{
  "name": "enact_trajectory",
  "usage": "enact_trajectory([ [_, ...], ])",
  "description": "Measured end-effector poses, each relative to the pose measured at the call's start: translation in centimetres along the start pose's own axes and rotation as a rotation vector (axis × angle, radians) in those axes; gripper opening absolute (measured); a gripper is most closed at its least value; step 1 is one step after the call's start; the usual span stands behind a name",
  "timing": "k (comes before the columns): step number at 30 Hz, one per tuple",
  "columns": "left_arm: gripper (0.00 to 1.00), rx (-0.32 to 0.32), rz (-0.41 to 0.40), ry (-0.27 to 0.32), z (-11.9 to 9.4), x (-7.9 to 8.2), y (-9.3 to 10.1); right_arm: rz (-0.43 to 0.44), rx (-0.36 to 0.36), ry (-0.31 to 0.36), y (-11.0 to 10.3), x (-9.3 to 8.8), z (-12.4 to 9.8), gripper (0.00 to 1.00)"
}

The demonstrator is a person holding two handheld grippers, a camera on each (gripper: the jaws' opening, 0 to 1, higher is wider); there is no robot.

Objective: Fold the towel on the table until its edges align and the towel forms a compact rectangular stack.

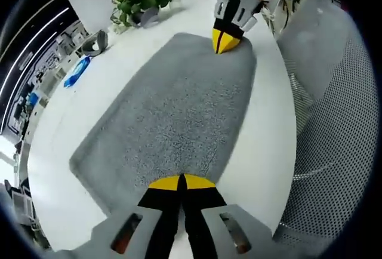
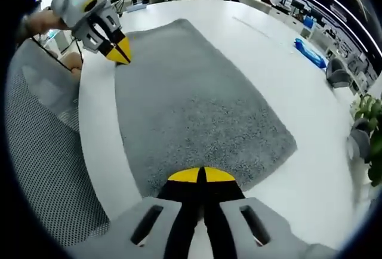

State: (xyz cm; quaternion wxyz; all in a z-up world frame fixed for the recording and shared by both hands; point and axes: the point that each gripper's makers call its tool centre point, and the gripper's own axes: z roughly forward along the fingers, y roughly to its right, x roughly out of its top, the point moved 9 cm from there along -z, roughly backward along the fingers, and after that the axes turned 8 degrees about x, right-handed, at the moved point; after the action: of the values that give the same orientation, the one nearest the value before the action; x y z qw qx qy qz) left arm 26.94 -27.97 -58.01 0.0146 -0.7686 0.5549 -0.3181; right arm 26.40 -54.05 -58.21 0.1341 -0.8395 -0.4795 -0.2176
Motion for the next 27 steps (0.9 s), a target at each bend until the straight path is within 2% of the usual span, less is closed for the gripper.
enact_trajectory([
  [2,0.01,0.025,0.043,-0.005,0.2,0.0,-0.3,-0.014,-0.002,-0.010,-0.7,0.1,0.0,0.00],
  [4,0.01,0.043,0.053,-0.010,0.4,0.0,-0.6,-0.015,0.000,-0.016,-1.2,0.2,0.0,0.00],
  [8,0.01,0.026,0.073,-0.036,0.7,0.2,-1.3,-0.005,0.018,-0.028,-2.1,0.3,0.0,0.00],
  [15,0.01,-0.007,0.055,-0.080,1.2,0.4,-2.7,0.043,0.061,-0.015,-3.1,0.3,0.2,0.00],
  [17,0.01,-0.022,0.000,-0.088,1.2,0.4,-2.9,0.051,0.064,-0.014,-3.2,0.3,0.2,0.00],
  [18,0.01,-0.027,-0.106,-0.103,1.0,0.4,-3.1,0.053,0.062,-0.014,-3.3,0.3,0.2,0.00],
  [19,0.01,-0.012,-0.179,-0.102,0.8,0.5,-3.3,0.055,0.062,-0.015,-3.4,0.4,0.2,0.00],
  [20,0.01,-0.007,-0.220,-0.028,0.4,1.1,-3.4,0.060,0.064,-0.013,-3.5,0.4,0.3,0.00],
  [22,0.01,-0.019,-0.264,0.077,-0.6,2.3,-2.9,0.089,0.077,0.005,-3.8,0.4,0.4,0.00],
  [24,0.02,-0.108,-0.267,0.147,-1.3,3.8,-1.3,0.109,0.088,0.022,-4.1,0.5,0.5,0.00],
  [25,0.02,-0.143,-0.260,0.171,-1.5,4.4,-0.5,0.115,0.090,0.027,-4.2,0.5,0.6,0.00],
  [27,0.02,-0.202,-0.221,0.149,-1.4,5.1,1.5,0.112,0.092,0.031,-4.6,0.6,0.7,0.00],
])
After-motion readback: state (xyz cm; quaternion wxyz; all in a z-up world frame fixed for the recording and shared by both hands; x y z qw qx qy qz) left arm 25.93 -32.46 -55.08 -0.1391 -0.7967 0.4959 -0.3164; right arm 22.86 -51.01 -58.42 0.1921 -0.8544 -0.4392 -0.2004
